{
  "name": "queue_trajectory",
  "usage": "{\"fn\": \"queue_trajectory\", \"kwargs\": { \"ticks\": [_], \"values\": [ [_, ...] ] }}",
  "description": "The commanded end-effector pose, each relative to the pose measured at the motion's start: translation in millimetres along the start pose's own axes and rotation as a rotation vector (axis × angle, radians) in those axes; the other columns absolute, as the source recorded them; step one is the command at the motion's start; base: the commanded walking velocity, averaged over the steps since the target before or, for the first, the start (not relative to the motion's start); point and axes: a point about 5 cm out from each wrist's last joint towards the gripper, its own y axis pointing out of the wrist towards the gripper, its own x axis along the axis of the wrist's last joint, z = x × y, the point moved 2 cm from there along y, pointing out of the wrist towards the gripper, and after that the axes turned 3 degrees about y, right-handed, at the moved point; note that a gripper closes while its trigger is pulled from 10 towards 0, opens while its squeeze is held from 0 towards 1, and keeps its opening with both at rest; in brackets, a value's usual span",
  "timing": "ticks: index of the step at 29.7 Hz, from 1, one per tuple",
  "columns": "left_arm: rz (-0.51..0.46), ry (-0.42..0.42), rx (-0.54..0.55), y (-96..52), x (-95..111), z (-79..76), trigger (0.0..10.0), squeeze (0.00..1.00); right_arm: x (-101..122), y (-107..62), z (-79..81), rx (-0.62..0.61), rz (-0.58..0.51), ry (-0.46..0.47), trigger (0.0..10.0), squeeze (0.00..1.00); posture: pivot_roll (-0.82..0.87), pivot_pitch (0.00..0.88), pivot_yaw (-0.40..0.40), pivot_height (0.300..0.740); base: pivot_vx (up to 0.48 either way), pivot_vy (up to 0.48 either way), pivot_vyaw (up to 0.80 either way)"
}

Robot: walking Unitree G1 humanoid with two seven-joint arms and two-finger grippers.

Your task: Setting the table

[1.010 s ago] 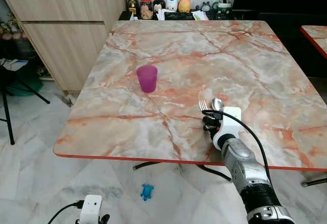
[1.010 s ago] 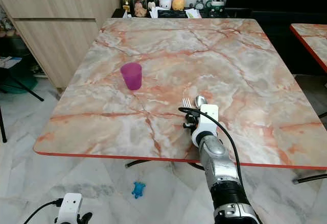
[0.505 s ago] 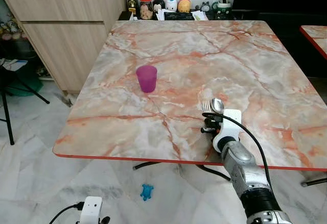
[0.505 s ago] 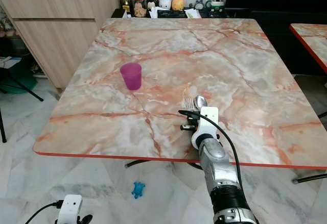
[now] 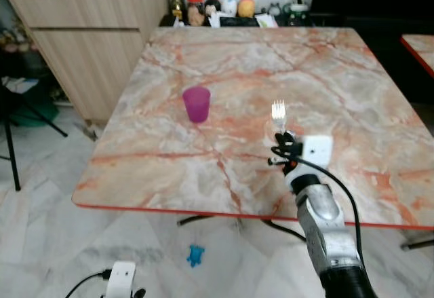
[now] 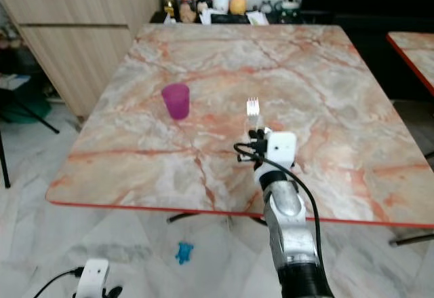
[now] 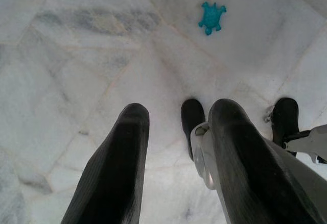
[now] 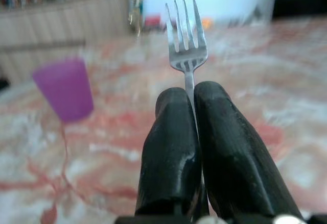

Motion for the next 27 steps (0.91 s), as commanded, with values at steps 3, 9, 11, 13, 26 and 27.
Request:
{"fn": "queue_trajectory", "kwargs": {
  "ticks": [3, 9, 11, 13, 26, 27],
  "values": [
    [0.017, 0.017, 0.003, -1.4, -7, 0.3, 10.0, 0.0, 10, -15.4, -7.0, -0.058, -0.073, 0.008, 10.0, 0.0, -0.02, 0.034, 0.005, 0.74, 0.0, 0.0, 0.0],
    [-0.003, 0.038, 0.002, 0.4, 0, -3.1, 10.0, 0.0, 8, -30.9, -22.9, -0.118, -0.073, -0.002, 10.0, 0.0, -0.03, 0.034, 0.006, 0.74, 0.0, -0.284, 0.0],
    [-0.007, 0.038, 0.002, 0.8, 2, -3.5, 10.0, 0.0, 13, -29.3, -25.5, -0.129, -0.088, -0.008, 10.0, 0.0, -0.03, 0.042, 0.004, 0.74, 0.0, -0.431, 0.0],
    [-0.011, 0.036, 0.004, 1.1, 3, -3.9, 10.0, 0.0, 19, -25.5, -27.8, -0.128, -0.102, -0.023, 10.0, 0.0, -0.03, 0.049, 0.002, 0.74, 0.0, -0.429, 0.0],
    [-0.024, 0.023, 0.012, 1.4, 5, -4.2, 10.0, 0.0, 33, -13.7, -35.9, -0.156, -0.133, -0.008, 10.0, 0.0, -0.05, 0.064, 0.0, 0.74, 0.0, -0.431, -0.26],
    [-0.025, 0.023, 0.012, 1.5, 6, -4.2, 10.0, 0.0, 33, -13.7, -35.4, -0.153, -0.133, -0.007, 10.0, 0.0, -0.05, 0.066, 0.0, 0.74, 0.0, -0.431, -0.77]
  ]
}}
